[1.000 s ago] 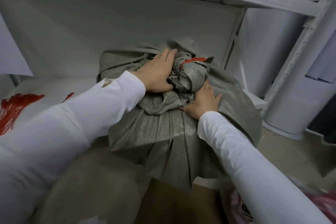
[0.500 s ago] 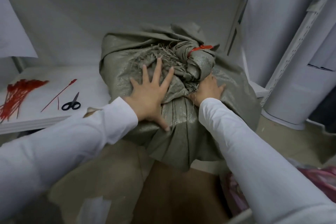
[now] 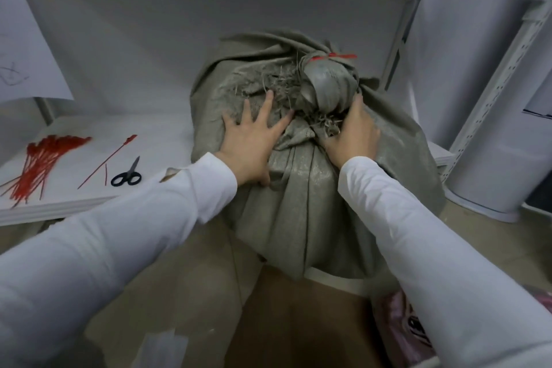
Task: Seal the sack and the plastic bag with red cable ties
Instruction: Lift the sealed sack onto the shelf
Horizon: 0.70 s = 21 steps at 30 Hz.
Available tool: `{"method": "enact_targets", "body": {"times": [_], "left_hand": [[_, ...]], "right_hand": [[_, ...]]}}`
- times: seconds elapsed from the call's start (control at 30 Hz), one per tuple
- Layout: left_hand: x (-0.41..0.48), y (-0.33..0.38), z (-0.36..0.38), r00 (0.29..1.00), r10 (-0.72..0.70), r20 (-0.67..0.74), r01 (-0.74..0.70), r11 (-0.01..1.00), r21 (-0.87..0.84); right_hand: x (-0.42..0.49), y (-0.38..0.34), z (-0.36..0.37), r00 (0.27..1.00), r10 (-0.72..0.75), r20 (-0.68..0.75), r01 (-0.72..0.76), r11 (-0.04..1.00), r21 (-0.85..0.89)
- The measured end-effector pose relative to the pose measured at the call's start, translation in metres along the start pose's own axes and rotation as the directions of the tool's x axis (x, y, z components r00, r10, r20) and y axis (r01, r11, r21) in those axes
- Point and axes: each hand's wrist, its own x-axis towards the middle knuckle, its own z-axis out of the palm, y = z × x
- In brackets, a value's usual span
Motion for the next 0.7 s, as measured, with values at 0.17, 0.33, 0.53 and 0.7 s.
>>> {"method": "enact_targets", "body": {"times": [0.17,0.33,0.53,0.7], "left_hand": [[0.047,-0.018,-0.015,0.998,0.026,0.055,-0.033,0.991,0.132],[0.074,-0.042,-0.023,0.998,0.028,0.058,-0.032,0.996,0.085],[0.096,-0.043,-0.015,0.999,0.005,0.045,-0.007,0.999,0.047],[0.118,-0.027,0.015,0.996,-0.062,-0.063,0.069,0.991,0.117]], "right_hand": [[0.013,-0.014,-0.002,0.998,0.040,0.046,-0.042,0.999,0.033],[0.007,-0.029,-0.021,0.855,-0.074,0.513,0.135,0.987,-0.082],[0.016,-0.020,0.002,0.902,-0.100,0.419,0.278,0.878,-0.389],[0.043,-0.012,0.025,0.937,-0.063,0.343,0.225,0.861,-0.456]]}}
